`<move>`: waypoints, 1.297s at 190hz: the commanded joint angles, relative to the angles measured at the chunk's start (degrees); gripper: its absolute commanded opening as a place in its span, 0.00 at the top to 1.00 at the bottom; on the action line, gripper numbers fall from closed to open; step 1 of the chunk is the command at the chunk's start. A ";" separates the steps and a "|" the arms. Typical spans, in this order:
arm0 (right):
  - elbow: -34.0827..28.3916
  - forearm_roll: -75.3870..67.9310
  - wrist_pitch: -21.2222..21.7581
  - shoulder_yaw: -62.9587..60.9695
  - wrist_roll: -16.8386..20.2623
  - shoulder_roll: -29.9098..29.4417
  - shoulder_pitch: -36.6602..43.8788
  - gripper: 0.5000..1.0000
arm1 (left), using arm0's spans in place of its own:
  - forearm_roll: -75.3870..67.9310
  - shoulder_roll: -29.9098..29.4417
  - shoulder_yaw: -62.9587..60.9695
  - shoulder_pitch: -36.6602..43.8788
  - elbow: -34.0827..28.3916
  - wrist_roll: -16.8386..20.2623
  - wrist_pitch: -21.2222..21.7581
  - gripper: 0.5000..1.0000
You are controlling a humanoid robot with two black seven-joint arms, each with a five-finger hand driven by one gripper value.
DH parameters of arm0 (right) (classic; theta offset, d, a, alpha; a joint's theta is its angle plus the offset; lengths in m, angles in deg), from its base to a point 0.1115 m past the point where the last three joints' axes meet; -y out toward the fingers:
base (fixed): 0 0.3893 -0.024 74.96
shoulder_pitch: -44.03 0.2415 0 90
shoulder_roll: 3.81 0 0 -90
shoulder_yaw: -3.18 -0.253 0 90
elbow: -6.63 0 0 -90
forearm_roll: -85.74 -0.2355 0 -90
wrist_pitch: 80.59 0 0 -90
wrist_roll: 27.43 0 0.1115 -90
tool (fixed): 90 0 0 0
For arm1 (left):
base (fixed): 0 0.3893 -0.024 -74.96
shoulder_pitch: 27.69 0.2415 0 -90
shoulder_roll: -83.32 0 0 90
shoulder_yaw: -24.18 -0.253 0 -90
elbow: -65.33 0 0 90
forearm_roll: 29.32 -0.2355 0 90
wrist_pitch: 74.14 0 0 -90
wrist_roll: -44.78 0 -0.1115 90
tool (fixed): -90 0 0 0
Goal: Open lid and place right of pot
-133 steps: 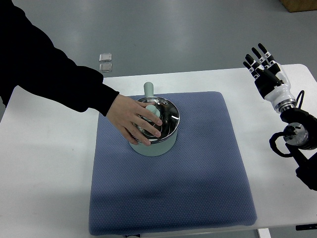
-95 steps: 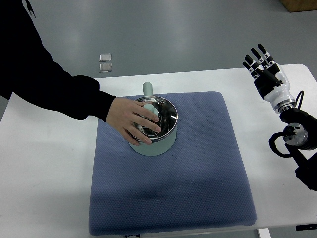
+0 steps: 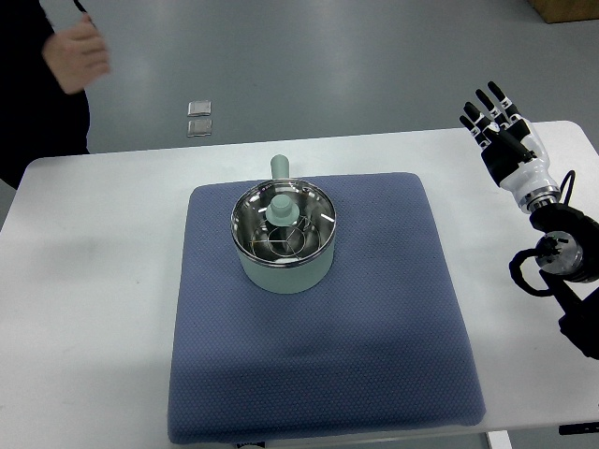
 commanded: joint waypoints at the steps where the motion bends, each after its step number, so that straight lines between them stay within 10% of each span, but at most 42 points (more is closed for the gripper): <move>1: -0.01 0.00 0.00 -0.03 0.00 0.10 0.01 0.14 | 0.00 0.00 0.00 0.00 -0.04 0.00 0.00 0.00; 165: -0.01 0.26 0.00 -0.12 0.00 2.20 2.56 0.14 | 0.00 0.00 0.00 0.00 -0.04 0.00 0.00 0.00; 246: -4.76 2.90 4.66 14.73 -0.70 15.21 11.78 0.15 | 0.00 0.00 0.00 0.00 -0.04 0.00 0.00 0.00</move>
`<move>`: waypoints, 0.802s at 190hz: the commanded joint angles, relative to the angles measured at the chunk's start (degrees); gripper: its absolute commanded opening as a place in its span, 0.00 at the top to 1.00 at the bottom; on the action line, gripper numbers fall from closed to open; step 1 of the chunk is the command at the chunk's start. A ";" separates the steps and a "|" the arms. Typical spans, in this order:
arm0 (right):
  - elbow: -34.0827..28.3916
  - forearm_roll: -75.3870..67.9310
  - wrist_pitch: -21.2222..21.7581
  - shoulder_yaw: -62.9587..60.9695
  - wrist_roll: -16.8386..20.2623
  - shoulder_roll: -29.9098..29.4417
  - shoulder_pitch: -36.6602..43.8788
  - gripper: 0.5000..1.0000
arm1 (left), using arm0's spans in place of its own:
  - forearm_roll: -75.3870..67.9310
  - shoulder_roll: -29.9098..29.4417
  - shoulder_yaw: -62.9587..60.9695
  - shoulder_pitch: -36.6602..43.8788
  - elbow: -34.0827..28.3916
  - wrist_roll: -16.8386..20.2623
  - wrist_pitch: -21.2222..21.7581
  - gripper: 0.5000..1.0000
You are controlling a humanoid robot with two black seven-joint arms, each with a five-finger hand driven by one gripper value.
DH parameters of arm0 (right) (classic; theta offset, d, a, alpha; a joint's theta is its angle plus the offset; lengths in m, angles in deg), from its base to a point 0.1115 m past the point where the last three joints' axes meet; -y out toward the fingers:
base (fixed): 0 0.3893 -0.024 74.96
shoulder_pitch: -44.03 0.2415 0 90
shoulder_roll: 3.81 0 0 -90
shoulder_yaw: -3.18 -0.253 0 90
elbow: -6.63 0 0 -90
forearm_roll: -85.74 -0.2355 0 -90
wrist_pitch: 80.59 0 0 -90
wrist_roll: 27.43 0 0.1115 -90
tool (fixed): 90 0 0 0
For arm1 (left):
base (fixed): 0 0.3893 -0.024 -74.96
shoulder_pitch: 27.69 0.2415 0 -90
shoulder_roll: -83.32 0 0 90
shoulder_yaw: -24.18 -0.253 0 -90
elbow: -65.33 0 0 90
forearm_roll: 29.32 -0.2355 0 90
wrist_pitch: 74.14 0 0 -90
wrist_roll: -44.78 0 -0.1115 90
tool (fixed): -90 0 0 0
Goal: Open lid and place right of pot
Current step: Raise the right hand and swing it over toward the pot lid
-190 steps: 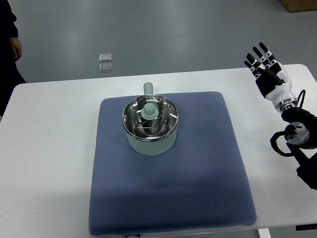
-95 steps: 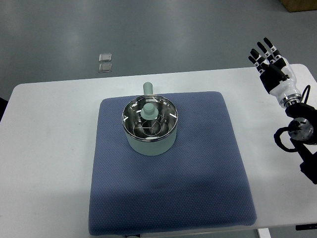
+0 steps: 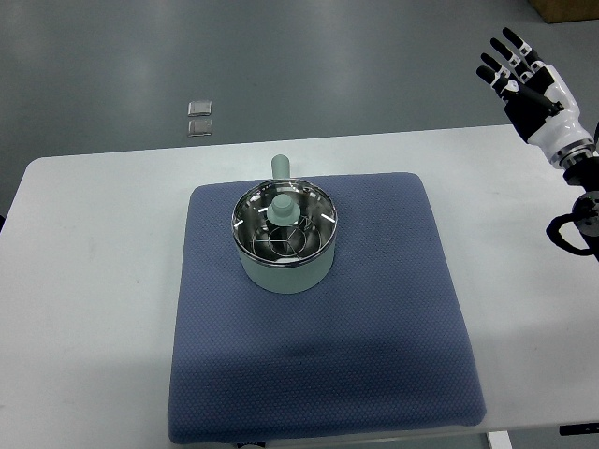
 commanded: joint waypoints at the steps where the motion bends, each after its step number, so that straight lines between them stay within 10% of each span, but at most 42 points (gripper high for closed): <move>1: -2.93 0.07 0.77 7.19 -0.25 4.53 4.16 0.15 | 0.00 0.00 0.00 -0.01 0.00 0.01 0.00 0.00; 50: -10.93 1.12 4.72 28.09 -2.71 14.89 20.68 0.15 | 0.00 0.00 0.00 -0.01 0.00 0.01 0.00 0.00; 152: -19.19 23.80 5.07 50.95 -4.47 12.00 42.83 0.15 | 0.00 0.00 0.00 -0.01 0.00 0.01 0.00 0.00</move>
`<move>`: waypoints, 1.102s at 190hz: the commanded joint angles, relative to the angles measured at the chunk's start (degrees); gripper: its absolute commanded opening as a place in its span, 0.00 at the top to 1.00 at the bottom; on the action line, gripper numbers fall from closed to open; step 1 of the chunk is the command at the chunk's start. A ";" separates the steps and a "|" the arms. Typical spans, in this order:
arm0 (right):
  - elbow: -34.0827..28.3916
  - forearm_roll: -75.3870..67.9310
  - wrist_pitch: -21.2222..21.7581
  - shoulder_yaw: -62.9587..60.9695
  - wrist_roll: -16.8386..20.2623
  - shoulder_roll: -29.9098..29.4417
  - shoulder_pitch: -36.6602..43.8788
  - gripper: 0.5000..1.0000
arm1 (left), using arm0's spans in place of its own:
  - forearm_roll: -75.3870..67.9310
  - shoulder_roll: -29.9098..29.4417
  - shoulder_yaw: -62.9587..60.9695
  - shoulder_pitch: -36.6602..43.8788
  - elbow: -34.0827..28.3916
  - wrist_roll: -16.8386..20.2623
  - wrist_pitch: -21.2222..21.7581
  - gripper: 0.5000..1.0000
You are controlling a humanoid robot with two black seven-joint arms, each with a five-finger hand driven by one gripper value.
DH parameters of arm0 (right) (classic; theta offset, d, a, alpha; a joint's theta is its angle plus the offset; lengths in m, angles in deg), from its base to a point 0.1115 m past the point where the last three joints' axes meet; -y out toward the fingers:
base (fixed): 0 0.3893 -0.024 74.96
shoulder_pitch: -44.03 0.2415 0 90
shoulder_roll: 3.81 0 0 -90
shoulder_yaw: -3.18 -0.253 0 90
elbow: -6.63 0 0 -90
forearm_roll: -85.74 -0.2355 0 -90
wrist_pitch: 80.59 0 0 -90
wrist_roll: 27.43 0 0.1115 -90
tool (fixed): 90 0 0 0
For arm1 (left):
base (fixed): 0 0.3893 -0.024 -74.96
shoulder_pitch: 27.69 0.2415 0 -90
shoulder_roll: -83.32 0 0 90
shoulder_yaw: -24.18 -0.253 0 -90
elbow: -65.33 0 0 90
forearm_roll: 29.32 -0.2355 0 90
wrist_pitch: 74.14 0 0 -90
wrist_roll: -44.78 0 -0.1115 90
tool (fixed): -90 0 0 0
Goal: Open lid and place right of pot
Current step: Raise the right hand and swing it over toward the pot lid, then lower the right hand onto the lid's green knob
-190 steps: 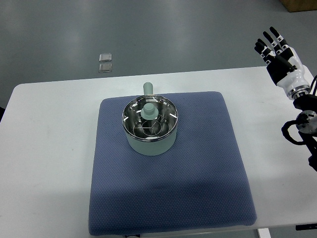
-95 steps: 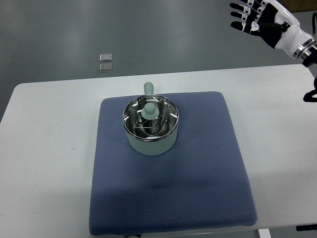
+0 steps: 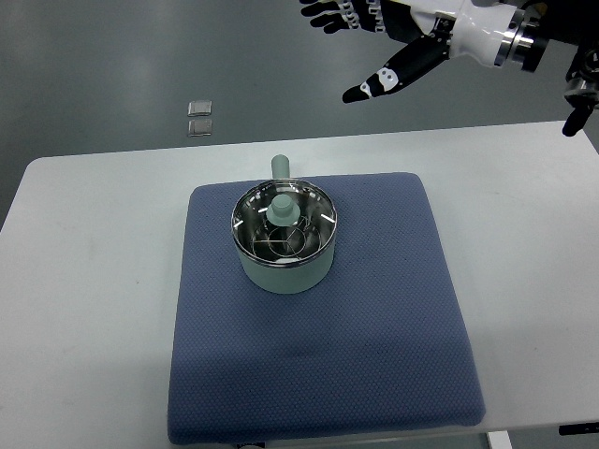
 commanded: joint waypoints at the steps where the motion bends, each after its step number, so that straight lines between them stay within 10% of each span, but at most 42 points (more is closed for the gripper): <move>1: -1.27 3.01 -0.17 5.30 -0.03 -1.13 3.59 0.15 | 0.00 0.00 0.00 0.01 0.00 0.00 0.00 0.00; 209: 3.29 14.17 -12.66 33.17 3.40 -19.06 20.82 0.25 | 0.00 0.00 0.00 0.01 0.00 0.00 0.00 0.00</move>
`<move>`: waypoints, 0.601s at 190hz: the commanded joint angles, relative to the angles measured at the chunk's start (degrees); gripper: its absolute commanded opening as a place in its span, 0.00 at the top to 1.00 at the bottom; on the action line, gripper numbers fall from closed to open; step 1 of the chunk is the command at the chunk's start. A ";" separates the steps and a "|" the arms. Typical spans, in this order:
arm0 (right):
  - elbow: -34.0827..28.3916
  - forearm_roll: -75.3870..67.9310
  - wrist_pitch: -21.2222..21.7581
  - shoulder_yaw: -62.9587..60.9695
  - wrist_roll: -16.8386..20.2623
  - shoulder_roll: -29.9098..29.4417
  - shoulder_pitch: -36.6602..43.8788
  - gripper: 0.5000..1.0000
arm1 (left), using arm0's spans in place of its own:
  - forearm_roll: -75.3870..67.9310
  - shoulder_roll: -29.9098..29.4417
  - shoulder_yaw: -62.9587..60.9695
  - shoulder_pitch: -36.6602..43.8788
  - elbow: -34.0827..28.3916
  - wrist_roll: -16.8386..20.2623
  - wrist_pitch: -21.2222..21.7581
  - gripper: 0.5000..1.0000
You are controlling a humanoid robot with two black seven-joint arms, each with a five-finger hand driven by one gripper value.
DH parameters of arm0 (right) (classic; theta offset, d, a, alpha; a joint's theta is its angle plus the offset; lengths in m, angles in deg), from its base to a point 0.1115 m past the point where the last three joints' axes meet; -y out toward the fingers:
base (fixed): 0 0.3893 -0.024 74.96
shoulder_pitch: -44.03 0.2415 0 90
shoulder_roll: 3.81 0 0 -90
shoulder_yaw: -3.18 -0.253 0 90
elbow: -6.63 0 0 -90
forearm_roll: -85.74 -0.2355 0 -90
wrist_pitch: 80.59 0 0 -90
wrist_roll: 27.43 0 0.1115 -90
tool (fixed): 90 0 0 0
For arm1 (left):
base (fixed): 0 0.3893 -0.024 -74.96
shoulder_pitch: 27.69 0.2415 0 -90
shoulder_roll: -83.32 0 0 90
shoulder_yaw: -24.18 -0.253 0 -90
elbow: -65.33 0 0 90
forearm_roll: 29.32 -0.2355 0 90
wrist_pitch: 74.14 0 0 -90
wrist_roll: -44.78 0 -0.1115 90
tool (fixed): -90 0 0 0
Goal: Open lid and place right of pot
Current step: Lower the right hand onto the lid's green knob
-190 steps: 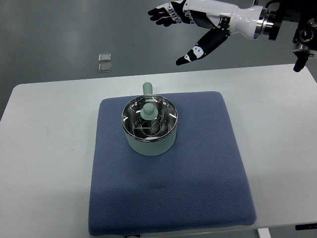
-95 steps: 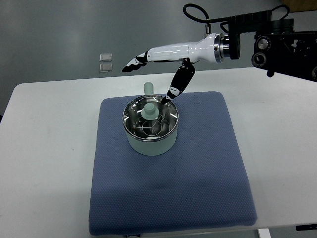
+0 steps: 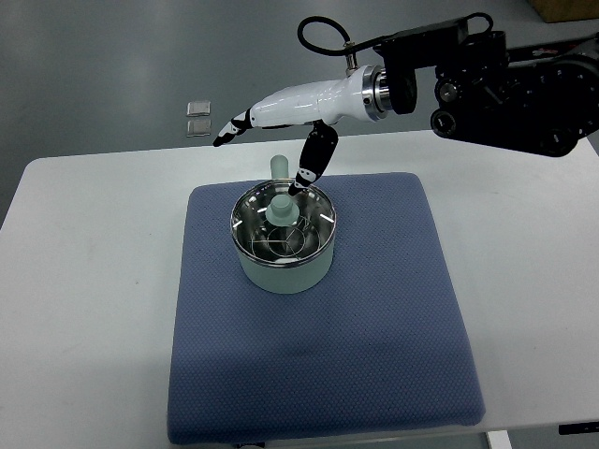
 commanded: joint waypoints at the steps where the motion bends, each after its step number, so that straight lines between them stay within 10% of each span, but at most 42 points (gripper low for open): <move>1: 0.94 1.13 -0.22 0.77 0.16 -1.75 0.30 0.25 | 0.00 0.00 0.00 0.00 0.00 -0.01 0.00 0.00; 114: 1.91 7.10 -5.41 5.17 2.62 -4.65 -1.10 0.26 | 0.00 0.00 0.00 0.00 0.00 -0.01 0.00 0.00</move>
